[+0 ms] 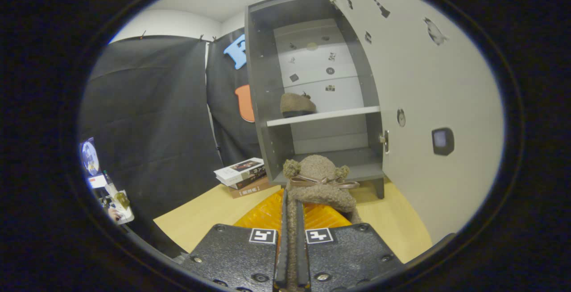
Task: Open the shoe cabinet door, grab the shoes and put them into the shoe cabinet, then close the shoe cabinet door.
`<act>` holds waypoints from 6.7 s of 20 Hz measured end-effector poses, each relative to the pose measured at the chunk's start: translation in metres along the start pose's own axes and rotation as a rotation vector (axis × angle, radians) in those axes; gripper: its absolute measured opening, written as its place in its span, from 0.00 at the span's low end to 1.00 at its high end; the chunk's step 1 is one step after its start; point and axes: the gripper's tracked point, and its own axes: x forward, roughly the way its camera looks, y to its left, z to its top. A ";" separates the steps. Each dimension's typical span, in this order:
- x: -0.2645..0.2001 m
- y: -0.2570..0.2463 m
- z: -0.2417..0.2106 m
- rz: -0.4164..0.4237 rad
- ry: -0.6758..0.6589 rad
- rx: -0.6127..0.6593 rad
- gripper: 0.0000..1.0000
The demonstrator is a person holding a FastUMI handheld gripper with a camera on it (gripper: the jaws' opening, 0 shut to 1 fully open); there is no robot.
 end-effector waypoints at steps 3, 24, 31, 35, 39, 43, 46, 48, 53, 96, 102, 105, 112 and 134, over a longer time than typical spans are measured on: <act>-0.008 0.013 0.048 -0.005 -0.002 0.005 0.11; 0.077 0.000 0.303 -0.138 -0.107 -0.096 0.11; 0.183 -0.045 0.301 -0.177 -0.048 -0.150 0.11; 0.241 -0.079 0.279 -0.240 0.014 -0.170 0.11; 0.283 -0.104 0.265 -0.296 0.050 -0.177 0.11; 0.324 -0.114 0.242 -0.281 0.076 -0.163 0.11; 0.350 -0.121 0.222 -0.277 0.119 -0.158 0.14; 0.360 -0.124 0.215 -0.274 0.119 -0.152 0.14; 0.366 -0.132 0.212 -0.338 0.128 -0.208 0.21; -0.255 0.026 0.198 0.051 -0.214 -0.231 1.00; -0.295 -0.084 0.198 -0.088 -0.216 -0.164 1.00; -0.310 -0.125 0.194 -0.113 -0.215 -0.148 1.00; -0.322 -0.233 0.200 -0.230 -0.227 -0.174 1.00; -0.215 -0.244 0.255 -0.346 -0.170 -0.277 1.00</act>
